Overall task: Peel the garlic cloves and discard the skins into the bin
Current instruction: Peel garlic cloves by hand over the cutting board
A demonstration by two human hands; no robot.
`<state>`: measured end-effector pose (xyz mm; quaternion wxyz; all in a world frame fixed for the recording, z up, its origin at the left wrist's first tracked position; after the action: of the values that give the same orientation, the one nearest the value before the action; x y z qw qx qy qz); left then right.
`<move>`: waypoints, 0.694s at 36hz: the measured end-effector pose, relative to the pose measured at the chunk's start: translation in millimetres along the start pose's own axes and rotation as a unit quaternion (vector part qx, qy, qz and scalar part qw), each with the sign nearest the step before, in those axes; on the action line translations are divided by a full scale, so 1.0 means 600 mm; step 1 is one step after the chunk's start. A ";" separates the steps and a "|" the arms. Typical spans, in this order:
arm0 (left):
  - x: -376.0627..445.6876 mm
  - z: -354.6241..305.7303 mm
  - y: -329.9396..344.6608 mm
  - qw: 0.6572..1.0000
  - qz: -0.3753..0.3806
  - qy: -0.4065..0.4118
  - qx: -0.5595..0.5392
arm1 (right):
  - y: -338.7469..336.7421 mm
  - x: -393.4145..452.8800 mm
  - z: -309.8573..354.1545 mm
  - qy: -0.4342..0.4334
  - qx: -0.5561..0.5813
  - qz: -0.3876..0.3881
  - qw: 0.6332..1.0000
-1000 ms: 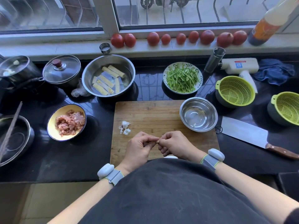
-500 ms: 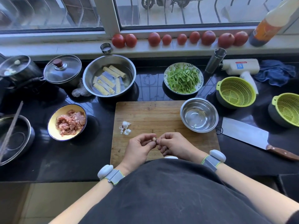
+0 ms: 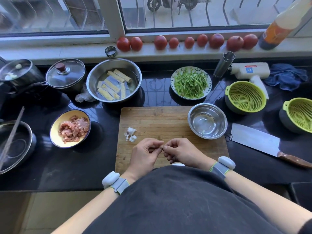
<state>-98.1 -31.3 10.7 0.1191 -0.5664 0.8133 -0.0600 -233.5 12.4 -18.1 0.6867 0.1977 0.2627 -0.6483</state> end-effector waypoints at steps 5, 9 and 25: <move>-0.003 0.007 0.003 1.000 0.007 -0.024 -0.006 | -0.002 0.002 -0.005 0.003 -0.003 0.000 1.000; -0.006 0.025 0.011 0.992 0.027 -0.102 -0.062 | -0.004 0.002 -0.006 0.006 0.005 -0.002 1.000; -0.014 0.081 0.022 0.877 -0.040 -0.239 -0.415 | -0.027 0.005 -0.027 0.030 -0.048 -0.043 0.997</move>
<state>-94.4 -16.8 -38.3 0.0619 -0.5930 0.6869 0.4155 -251.1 18.7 -31.5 0.6585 0.1719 0.3224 -0.6579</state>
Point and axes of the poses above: each hand's wrist, its own x-axis towards the middle knuckle, its own y-axis out of the palm, z = x × y, the point moved 9 cm from there along x, towards the middle knuckle, and after that the axes turned 8 degrees about -x, right-handed, at the moved point
